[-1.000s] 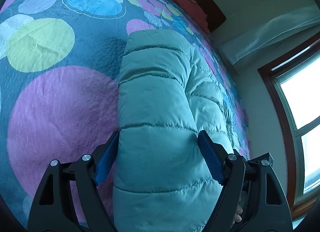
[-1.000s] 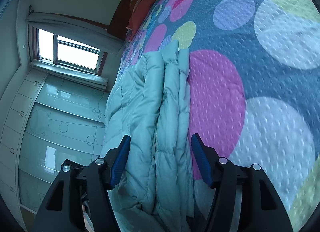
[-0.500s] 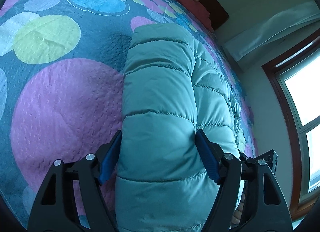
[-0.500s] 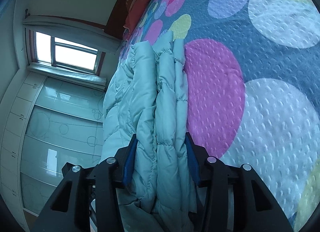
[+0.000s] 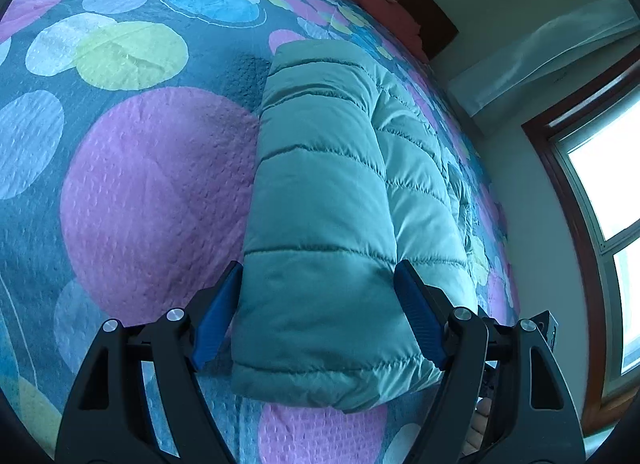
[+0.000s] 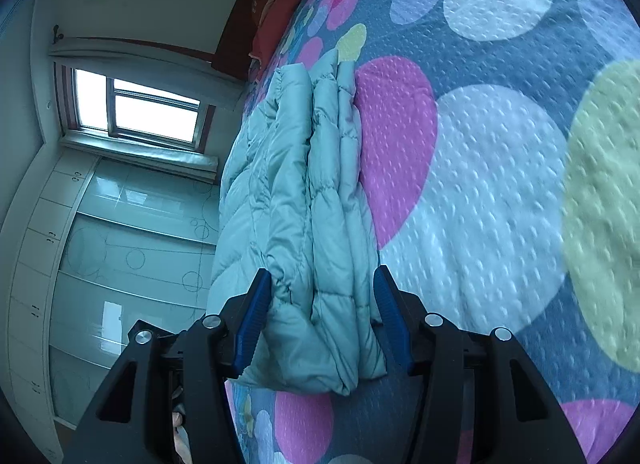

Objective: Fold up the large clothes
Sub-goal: 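Open both grippers and pull them back from the folded jacket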

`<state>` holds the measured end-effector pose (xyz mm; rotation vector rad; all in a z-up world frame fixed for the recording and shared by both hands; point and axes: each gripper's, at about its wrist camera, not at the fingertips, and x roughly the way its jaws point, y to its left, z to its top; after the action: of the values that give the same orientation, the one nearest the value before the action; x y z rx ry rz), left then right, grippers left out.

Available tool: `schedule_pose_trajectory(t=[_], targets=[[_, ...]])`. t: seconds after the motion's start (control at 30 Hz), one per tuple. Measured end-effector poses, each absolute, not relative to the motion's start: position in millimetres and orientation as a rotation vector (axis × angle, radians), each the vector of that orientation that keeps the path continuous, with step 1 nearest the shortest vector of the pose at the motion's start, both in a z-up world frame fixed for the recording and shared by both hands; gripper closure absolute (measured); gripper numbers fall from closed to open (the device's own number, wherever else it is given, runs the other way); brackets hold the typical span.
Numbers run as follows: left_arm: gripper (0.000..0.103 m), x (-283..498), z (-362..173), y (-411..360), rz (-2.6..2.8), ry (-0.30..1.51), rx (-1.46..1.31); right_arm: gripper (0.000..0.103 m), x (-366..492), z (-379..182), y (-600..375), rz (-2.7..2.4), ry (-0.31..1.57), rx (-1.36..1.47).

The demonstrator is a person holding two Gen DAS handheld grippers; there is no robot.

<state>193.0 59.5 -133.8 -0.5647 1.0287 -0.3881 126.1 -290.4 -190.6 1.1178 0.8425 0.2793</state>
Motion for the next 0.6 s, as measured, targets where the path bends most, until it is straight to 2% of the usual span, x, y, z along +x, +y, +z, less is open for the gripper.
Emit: schedule_pose_trajectory(t=[0.3,0.6], targets=[[0.027,157,-129,59,-0.371,1.018,-0.5,0.05,89,-187,-281,0.268,0.861,1.088],[0.026,117,-122,49,-0.307,0.988,-0.32,0.05,55,-168,-252,0.176,0.904,0.88]])
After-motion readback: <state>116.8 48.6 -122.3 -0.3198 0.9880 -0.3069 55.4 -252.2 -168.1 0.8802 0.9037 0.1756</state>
